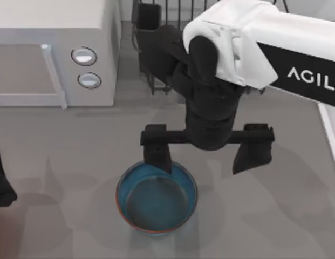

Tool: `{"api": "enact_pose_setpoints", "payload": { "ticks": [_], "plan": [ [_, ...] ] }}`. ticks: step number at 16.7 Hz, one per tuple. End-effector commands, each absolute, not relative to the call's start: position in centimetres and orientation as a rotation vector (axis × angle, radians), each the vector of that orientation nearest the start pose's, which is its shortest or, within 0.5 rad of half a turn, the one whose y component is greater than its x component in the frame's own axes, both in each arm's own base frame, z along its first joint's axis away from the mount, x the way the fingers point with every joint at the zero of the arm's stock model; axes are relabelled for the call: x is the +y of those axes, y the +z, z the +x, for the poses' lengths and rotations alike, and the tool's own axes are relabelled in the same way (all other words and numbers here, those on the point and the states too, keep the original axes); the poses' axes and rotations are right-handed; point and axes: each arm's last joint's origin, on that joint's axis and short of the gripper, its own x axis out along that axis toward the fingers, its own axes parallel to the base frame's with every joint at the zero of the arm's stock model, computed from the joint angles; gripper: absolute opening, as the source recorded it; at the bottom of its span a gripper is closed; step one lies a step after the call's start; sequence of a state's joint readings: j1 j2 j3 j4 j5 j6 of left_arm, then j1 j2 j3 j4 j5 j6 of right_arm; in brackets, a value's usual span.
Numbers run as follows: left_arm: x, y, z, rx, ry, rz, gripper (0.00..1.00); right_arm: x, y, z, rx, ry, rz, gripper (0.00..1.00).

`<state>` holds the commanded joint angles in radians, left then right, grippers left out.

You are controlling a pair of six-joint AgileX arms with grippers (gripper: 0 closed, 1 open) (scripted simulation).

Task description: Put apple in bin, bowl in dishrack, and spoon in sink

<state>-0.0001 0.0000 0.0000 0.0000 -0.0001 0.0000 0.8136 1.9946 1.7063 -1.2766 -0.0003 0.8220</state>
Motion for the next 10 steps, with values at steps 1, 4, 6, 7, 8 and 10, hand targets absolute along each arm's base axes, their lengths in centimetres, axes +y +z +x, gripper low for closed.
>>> {"api": "enact_pose_setpoints", "payload": {
  "ticks": [1,4,6,7,8,10],
  "plan": [
    [-0.1,16.0,10.6,0.0,0.0,0.0,1.0,28.6,22.9,26.4,1.57,-0.002,0.003,1.0],
    [-0.1,16.0,10.6,0.0,0.0,0.0,1.0,28.6,22.9,26.4,1.571,-0.003,0.003,1.0],
    [-0.1,16.0,10.6,0.0,0.0,0.0,1.0,28.5,22.9,26.5,1.57,-0.005,0.008,1.0],
    [-0.1,16.0,10.6,0.0,0.0,0.0,1.0,28.5,22.8,26.5,1.57,-0.005,0.007,1.0],
    [-0.1,16.0,10.6,0.0,0.0,0.0,1.0,28.5,22.4,26.5,1.572,-0.005,0.004,1.0],
    [-0.1,16.0,10.6,0.0,0.0,0.0,1.0,28.7,20.8,26.6,1.573,-0.005,0.001,1.0]
  ]
}}
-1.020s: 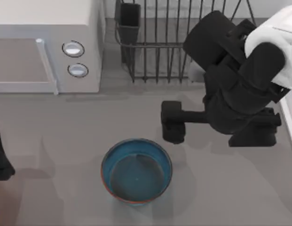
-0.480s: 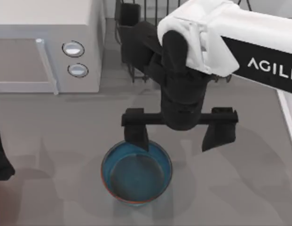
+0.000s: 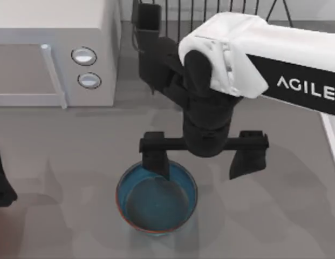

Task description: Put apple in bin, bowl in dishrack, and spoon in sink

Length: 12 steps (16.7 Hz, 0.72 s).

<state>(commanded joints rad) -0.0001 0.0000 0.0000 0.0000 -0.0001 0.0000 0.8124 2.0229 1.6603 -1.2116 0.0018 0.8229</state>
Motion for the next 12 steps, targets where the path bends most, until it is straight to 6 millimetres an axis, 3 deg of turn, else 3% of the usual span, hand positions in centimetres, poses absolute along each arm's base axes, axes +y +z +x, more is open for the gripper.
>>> {"api": "enact_pose_setpoints", "payload": {
  "ticks": [6,11,12],
  "plan": [
    [-0.1,16.0,10.6,0.0,0.0,0.0,1.0,28.8,13.8,26.6,1.567,0.0,0.006,1.0],
    [-0.1,16.0,10.6,0.0,0.0,0.0,1.0,28.6,12.9,26.4,1.571,-0.003,0.003,1.0],
    [-0.1,16.0,10.6,0.0,0.0,0.0,1.0,28.6,12.9,26.4,1.571,-0.003,0.003,0.92]
  ]
}}
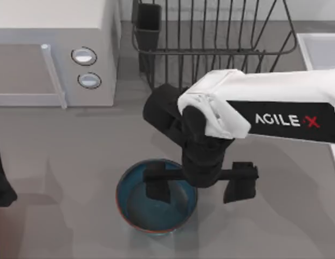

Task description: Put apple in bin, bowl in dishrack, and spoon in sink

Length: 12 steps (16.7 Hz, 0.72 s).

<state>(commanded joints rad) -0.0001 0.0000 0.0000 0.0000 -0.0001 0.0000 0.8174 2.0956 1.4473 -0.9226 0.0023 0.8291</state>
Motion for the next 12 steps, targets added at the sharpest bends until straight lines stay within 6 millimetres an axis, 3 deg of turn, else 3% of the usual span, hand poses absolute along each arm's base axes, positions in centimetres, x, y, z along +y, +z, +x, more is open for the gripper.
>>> {"api": "enact_pose_setpoints", "payload": {
  "ticks": [12],
  "plan": [
    [-0.12,16.0,10.57,0.0,0.0,0.0,1.0,28.64,12.9,26.41,1.571,-0.003,0.003,0.02]
  ]
}}
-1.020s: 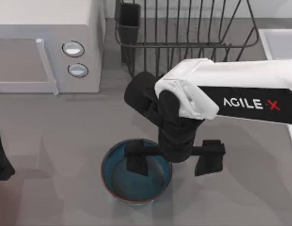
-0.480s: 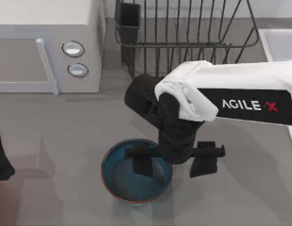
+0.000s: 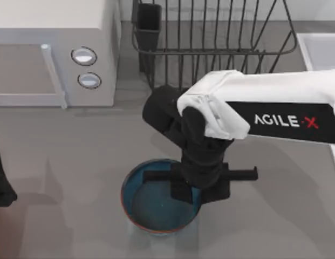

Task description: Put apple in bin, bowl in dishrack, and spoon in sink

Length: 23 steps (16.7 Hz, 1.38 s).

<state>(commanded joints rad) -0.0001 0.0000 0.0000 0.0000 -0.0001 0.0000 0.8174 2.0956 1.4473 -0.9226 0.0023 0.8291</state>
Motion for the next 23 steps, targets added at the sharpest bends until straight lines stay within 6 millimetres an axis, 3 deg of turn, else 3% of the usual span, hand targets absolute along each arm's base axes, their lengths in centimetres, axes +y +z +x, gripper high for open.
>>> {"api": "enact_pose_setpoints", "payload": {
  "ticks": [11,19,23],
  "plan": [
    [-0.1,16.0,10.6,0.0,0.0,0.0,1.0,28.7,13.5,26.6,1.567,-0.004,0.008,0.0],
    [-0.1,16.0,10.6,0.0,0.0,0.0,1.0,28.7,21.9,26.6,1.576,-0.011,0.001,0.0],
    [-0.1,16.0,10.6,0.0,0.0,0.0,1.0,28.6,23.0,26.5,1.569,-0.003,0.005,0.0]
  ]
}}
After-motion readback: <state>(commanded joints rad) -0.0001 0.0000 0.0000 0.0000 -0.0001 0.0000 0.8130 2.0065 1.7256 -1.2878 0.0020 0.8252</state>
